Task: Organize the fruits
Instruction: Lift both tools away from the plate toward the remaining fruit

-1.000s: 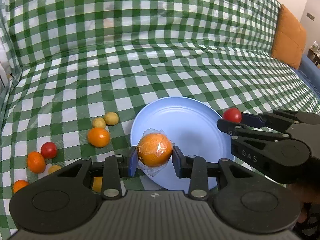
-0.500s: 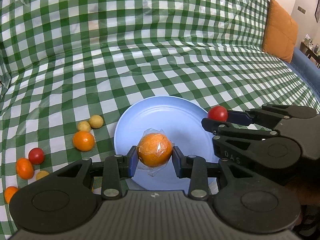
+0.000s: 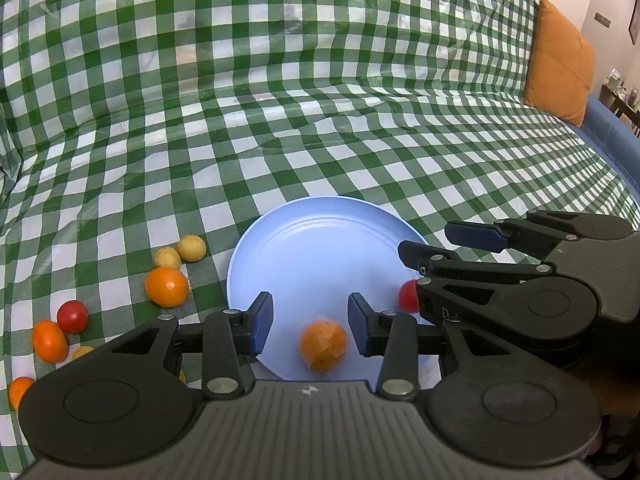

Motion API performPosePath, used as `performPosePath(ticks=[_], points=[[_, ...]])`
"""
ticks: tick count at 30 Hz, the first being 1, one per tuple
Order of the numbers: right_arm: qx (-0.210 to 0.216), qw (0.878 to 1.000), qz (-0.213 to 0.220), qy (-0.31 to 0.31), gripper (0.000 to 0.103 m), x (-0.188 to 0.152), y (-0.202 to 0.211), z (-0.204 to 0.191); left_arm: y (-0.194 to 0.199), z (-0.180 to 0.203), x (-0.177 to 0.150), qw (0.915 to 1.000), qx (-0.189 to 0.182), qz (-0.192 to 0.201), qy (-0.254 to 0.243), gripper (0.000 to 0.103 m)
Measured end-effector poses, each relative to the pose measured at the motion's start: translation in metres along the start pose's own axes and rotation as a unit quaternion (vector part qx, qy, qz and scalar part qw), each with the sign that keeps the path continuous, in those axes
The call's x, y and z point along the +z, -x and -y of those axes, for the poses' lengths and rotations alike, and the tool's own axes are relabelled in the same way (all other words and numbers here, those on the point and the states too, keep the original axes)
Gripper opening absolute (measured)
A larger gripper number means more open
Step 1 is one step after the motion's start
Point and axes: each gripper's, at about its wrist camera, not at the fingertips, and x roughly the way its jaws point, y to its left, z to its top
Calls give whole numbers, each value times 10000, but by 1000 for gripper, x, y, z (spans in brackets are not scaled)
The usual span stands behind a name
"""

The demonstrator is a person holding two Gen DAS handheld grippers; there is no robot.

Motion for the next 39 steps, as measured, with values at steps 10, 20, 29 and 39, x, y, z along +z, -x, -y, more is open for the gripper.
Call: performPosePath(ticks=[10,20,29,39], points=[[12,10000,24,18,43,1,0,-2,4,-3,0,10000,46,65,29,46],[50,9999,121,34,44,6,0,-11,11,-20,1,9997,156,115,153,44],[110,9995,276,79,44,11,2,-26,23,-46,2,9988,267,202,358,33],[309,9987,392,112,42,14,5,-41,42,-99,8,9937,369,371,989,33]])
